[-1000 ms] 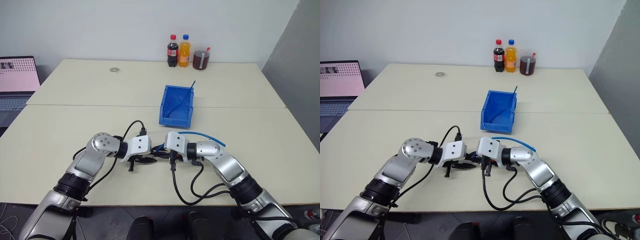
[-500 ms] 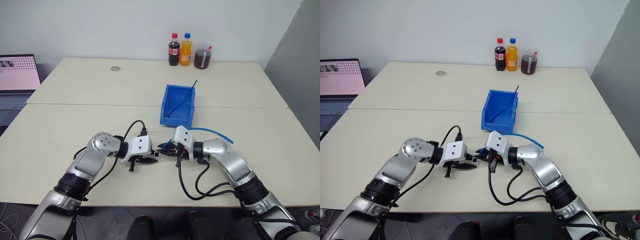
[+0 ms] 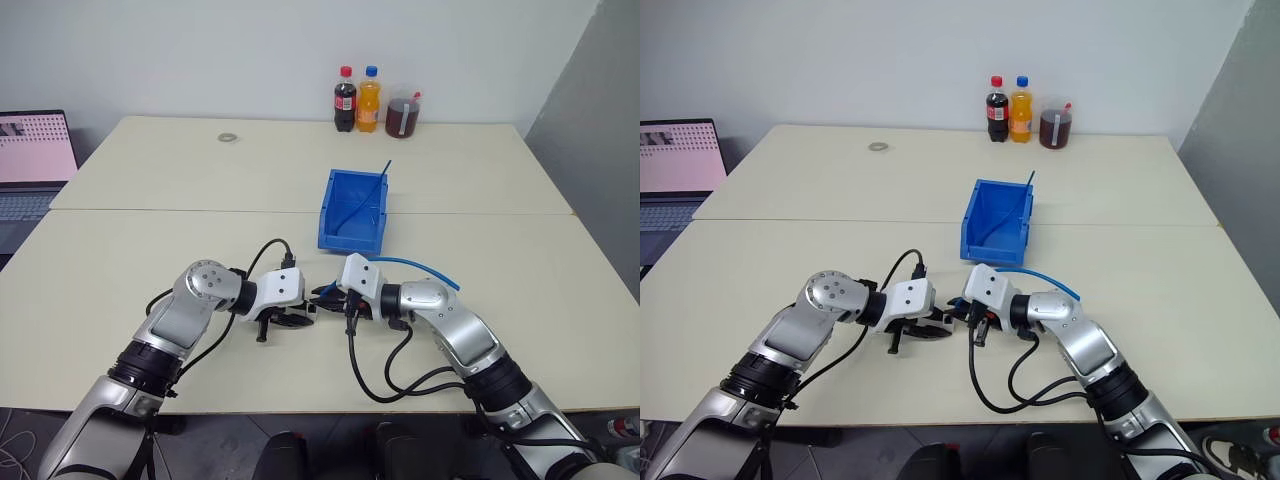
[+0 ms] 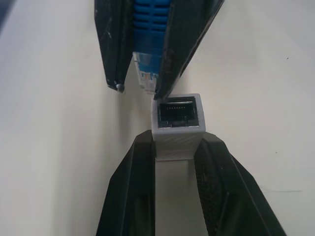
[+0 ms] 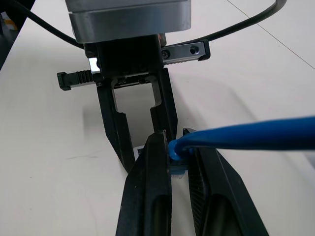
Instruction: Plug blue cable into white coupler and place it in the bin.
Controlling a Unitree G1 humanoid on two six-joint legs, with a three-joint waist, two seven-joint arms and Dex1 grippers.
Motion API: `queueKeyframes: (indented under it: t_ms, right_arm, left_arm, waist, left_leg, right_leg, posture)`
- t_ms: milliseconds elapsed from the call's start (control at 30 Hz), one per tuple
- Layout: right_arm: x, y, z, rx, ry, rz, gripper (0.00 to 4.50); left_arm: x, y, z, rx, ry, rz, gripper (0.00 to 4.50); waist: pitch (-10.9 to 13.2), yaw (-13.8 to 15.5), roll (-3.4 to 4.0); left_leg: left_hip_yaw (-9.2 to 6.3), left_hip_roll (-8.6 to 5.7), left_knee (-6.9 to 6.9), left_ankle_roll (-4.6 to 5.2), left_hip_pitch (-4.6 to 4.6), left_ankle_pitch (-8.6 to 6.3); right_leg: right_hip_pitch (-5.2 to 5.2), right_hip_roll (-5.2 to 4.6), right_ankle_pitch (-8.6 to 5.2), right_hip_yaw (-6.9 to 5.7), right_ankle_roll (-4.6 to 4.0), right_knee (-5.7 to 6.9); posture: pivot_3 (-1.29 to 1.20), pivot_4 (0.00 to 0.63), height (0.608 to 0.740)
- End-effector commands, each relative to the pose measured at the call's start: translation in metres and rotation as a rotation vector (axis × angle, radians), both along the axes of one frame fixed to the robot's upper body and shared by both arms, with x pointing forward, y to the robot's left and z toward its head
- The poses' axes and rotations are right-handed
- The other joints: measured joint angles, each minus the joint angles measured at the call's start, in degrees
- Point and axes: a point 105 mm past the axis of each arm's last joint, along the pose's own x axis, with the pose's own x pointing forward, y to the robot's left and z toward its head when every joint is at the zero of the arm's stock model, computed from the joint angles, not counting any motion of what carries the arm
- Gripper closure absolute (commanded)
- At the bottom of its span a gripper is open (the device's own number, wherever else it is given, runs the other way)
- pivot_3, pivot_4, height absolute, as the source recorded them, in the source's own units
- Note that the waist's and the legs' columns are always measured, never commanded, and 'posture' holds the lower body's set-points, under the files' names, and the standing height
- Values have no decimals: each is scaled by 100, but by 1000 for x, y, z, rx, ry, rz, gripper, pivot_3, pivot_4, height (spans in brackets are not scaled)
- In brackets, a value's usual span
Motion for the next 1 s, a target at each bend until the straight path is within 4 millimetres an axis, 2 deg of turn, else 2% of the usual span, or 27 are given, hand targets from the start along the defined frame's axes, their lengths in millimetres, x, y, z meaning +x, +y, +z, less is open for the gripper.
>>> queueKeyframes:
  t_ms: [33,300,500,1000]
  right_arm:
    - [-14,14,25,57,-54,83,4333]
    - [-14,15,28,67,-55,70,4333]
    - [-10,10,11,22,-59,51,4333]
    - [-4,2,0,10,-52,18,4333]
  left_arm:
    - [-5,-5,-13,62,49,-14,3720]
    - [-5,-6,-13,71,59,-13,3720]
    - [-6,-4,-13,72,58,-11,3720]
    - [-7,0,-15,75,51,-4,3720]
  waist:
    - [0,0,0]
    - [1,13,1]
    - [1,13,1]
    - [1,7,1]
  left_leg:
    - [0,0,0,0,0,0]
    - [-3,1,2,0,-4,0]
    - [-3,0,2,0,-3,0]
    - [-2,0,1,0,-3,0]
  right_leg:
    - [0,0,0,0,0,0]
    - [0,-6,0,-2,0,-1]
    - [0,-8,0,-2,0,-1]
    - [0,-7,0,0,0,-1]
  posture:
    - [0,150,740]
    - [0,150,740]
    - [0,150,740]
    - [0,150,740]
